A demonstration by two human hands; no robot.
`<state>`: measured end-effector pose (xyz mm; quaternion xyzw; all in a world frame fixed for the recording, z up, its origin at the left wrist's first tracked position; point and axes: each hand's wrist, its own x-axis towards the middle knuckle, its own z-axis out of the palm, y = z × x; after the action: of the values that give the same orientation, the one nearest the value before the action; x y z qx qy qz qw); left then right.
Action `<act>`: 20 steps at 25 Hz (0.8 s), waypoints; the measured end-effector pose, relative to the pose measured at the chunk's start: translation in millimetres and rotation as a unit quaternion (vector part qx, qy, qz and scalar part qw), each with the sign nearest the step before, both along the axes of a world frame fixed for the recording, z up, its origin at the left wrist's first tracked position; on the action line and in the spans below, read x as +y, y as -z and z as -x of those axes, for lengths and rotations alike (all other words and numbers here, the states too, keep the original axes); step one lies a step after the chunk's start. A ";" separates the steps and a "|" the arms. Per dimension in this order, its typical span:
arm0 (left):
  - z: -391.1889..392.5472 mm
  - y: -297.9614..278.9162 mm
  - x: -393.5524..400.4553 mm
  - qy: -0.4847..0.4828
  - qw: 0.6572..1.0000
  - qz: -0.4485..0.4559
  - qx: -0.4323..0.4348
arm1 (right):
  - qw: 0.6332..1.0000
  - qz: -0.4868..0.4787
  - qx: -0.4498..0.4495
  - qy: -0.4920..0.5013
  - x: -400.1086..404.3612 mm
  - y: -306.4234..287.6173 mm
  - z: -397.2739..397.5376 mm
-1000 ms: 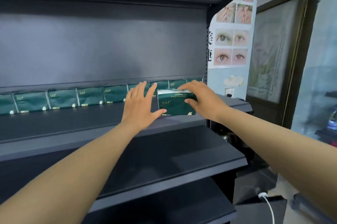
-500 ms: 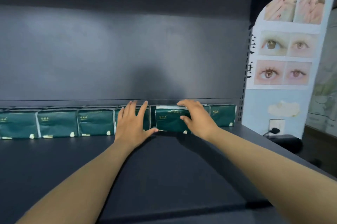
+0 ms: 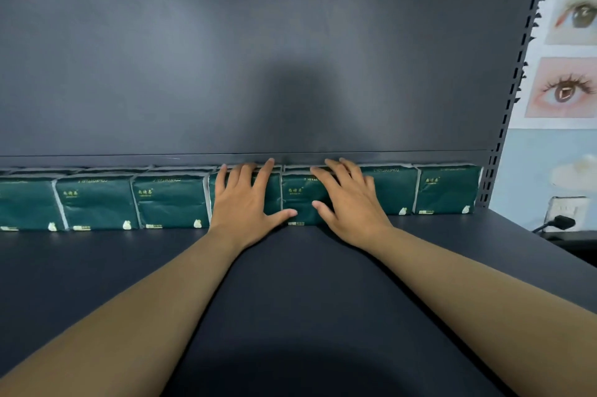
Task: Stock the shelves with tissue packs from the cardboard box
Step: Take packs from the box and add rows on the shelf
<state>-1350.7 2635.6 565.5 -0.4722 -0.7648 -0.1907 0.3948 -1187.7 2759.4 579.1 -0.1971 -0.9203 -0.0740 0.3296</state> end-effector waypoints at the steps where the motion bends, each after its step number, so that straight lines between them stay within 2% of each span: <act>1: -1.8 -1.5 -2.7 -0.002 1.000 0.001 0.006 | 1.000 -0.001 -0.002 0.011 -3.7 -0.4 -2.4; 7: -37.6 -10.4 -55.0 -0.009 0.999 0.031 -0.009 | 0.999 -0.014 -0.001 0.030 -53.5 -7.3 -44.8; 14: -98.0 -14.1 -194.2 0.032 0.999 0.037 -0.018 | 0.999 0.010 0.019 0.028 -195.0 -6.7 -114.9; 17: -115.9 7.9 -280.1 0.071 0.997 0.035 -0.014 | 0.999 0.007 0.022 0.023 -282.0 14.6 -141.0; 20: -118.4 62.4 -374.4 0.080 0.994 0.074 -0.014 | 0.999 0.037 0.013 0.031 -368.4 56.8 -154.2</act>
<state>-1232.4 2261.2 503.1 -0.5572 -0.7420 -0.1713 0.3311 -1033.5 2391.0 522.3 -0.2386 -0.9115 -0.0481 0.3315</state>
